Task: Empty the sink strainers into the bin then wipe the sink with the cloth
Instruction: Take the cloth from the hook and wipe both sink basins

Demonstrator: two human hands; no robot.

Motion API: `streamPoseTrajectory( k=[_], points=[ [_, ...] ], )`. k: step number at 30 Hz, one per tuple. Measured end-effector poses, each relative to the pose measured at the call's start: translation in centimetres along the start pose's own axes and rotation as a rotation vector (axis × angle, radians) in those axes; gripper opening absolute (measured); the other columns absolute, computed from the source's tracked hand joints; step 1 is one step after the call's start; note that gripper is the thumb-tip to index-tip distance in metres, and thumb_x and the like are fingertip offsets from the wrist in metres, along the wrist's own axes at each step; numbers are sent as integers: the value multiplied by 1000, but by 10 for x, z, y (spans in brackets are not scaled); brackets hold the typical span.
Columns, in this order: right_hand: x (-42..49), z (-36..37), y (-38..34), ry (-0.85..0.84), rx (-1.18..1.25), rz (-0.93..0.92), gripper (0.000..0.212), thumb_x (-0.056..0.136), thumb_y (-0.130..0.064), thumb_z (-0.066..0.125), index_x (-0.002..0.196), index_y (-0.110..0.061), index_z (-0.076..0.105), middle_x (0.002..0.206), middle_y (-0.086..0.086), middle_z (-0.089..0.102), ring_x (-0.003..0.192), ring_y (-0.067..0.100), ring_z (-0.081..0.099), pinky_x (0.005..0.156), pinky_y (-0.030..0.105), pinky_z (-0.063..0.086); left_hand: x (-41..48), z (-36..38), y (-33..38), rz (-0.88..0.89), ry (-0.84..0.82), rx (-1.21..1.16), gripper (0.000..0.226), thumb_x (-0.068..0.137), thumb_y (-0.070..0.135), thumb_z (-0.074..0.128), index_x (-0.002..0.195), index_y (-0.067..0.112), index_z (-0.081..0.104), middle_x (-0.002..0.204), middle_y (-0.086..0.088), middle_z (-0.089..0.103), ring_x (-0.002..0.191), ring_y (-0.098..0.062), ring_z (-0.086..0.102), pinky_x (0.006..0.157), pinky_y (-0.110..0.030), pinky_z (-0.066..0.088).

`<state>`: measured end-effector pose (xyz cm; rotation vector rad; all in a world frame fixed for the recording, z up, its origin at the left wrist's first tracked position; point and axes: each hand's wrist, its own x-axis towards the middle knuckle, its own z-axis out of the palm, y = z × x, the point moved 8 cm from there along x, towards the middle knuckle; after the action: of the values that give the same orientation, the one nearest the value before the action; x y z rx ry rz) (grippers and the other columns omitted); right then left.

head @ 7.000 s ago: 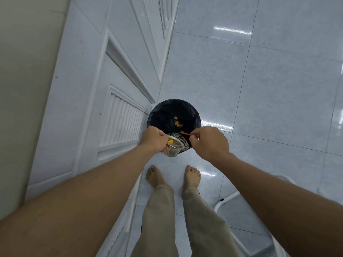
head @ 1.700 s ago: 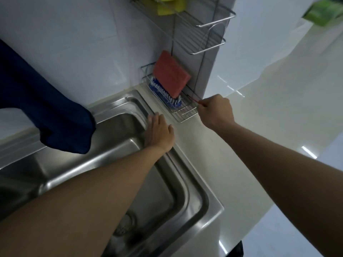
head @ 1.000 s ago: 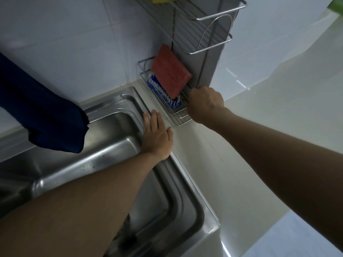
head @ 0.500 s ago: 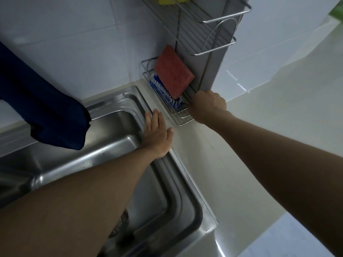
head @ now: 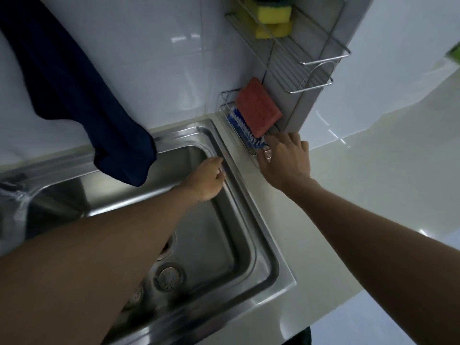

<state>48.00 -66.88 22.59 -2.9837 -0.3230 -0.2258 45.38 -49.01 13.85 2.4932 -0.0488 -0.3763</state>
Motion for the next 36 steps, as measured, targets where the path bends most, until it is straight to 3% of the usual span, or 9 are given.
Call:
streamPoseTrajectory(
  k=[3, 7, 14, 19, 29, 32, 36],
  points=[
    [-13, 10, -32, -58, 89, -72, 48, 99, -51, 41, 134, -23, 57, 135, 6, 59, 125, 30, 47, 101, 46, 35, -25, -23, -22, -45, 35, -5, 49, 104, 25, 45, 149, 6, 41, 148, -15, 45, 134, -32, 46, 110, -38, 38],
    [-32, 23, -80, -122, 185, -118, 44, 99, -49, 44, 132, -22, 58, 132, 8, 60, 125, 31, 50, 105, 48, 34, -68, -46, -62, -145, 65, 4, 52, 105, 29, 43, 152, 9, 37, 157, -14, 35, 146, -30, 33, 118, -38, 30],
    [-47, 14, -163, -205, 301, -175, 47, 100, -46, 47, 138, -19, 54, 137, 7, 58, 128, 27, 50, 110, 45, 35, -132, -102, -99, -197, 178, 20, 55, 106, 31, 41, 154, 7, 31, 157, -11, 34, 144, -28, 35, 117, -35, 29],
    [-28, -33, -213, -144, 381, -195, 54, 103, -47, 44, 147, -17, 46, 148, 8, 51, 138, 27, 43, 115, 46, 31, -146, -175, -83, -145, 295, 30, 51, 106, 35, 37, 151, 10, 34, 155, -8, 36, 140, -27, 38, 114, -35, 32],
    [44, -146, -272, 84, 523, -232, 49, 101, -44, 50, 141, -15, 52, 131, 5, 64, 118, 24, 59, 104, 46, 44, -153, -337, -42, -77, 563, 68, 55, 106, 36, 36, 154, 10, 26, 157, -12, 31, 139, -29, 39, 116, -39, 33],
    [62, -164, -294, 103, 625, -253, 46, 102, -41, 51, 139, -15, 54, 127, 4, 66, 111, 21, 62, 100, 39, 49, -157, -378, -39, -28, 614, 131, 54, 107, 33, 35, 155, 10, 25, 155, -12, 33, 138, -28, 40, 117, -39, 32],
    [88, -180, -326, 55, 779, -264, 42, 103, -38, 51, 138, -15, 56, 125, 1, 66, 109, 17, 61, 93, 24, 44, -159, -427, -31, 69, 690, 222, 46, 106, 23, 40, 148, 7, 34, 146, -14, 40, 132, -30, 44, 113, -42, 36]
  ],
)
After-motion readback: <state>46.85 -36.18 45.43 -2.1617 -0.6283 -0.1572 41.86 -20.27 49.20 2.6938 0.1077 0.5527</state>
